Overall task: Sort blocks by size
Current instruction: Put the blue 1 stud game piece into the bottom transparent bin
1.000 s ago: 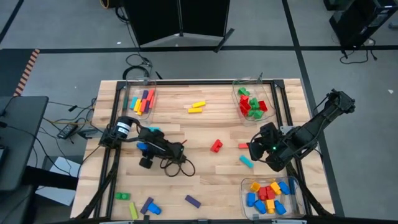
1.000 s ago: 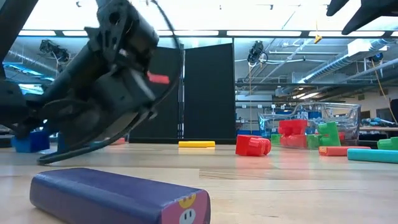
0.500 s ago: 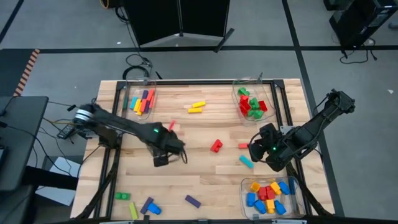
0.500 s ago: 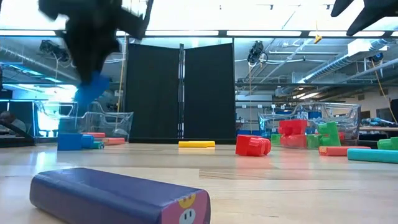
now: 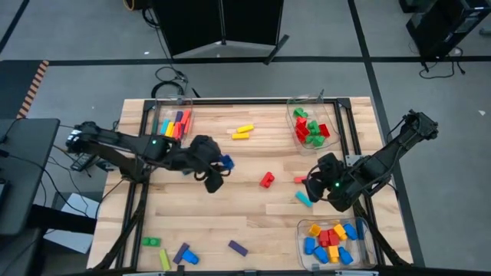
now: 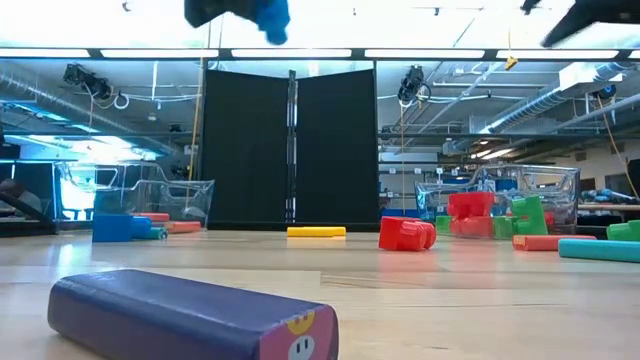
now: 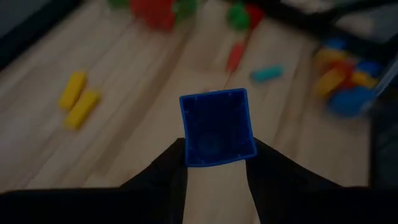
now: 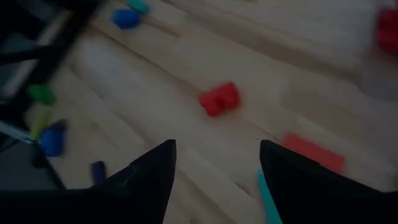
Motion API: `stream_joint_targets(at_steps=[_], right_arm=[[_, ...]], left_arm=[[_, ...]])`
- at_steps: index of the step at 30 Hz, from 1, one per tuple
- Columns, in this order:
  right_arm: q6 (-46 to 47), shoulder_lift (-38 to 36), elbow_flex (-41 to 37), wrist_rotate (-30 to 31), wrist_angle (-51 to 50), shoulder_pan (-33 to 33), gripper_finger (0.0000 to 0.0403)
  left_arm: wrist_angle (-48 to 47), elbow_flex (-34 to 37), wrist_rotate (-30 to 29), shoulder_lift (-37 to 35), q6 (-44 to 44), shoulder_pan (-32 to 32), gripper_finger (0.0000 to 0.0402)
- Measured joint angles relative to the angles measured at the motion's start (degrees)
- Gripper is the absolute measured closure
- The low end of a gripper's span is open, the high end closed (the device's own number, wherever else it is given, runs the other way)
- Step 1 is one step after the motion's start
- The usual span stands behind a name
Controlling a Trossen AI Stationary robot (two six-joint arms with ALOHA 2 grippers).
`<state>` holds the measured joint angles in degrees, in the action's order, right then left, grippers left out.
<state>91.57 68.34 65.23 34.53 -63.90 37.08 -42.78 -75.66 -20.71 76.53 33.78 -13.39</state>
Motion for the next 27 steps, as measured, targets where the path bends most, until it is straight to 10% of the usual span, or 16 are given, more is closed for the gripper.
stream_joint_targets(at_steps=[13,27], right_arm=[[-49.6,0.0,0.0,-0.6,43.9,-4.3,0.0163],[-63.1,5.8,0.0,-15.6,58.9,-14.9,0.0088]], left_arm=[[21.8,0.0,13.6,0.9,-5.3,3.1,0.0259],[29.9,0.0,15.0,1.3,-7.2,3.3,0.0259]])
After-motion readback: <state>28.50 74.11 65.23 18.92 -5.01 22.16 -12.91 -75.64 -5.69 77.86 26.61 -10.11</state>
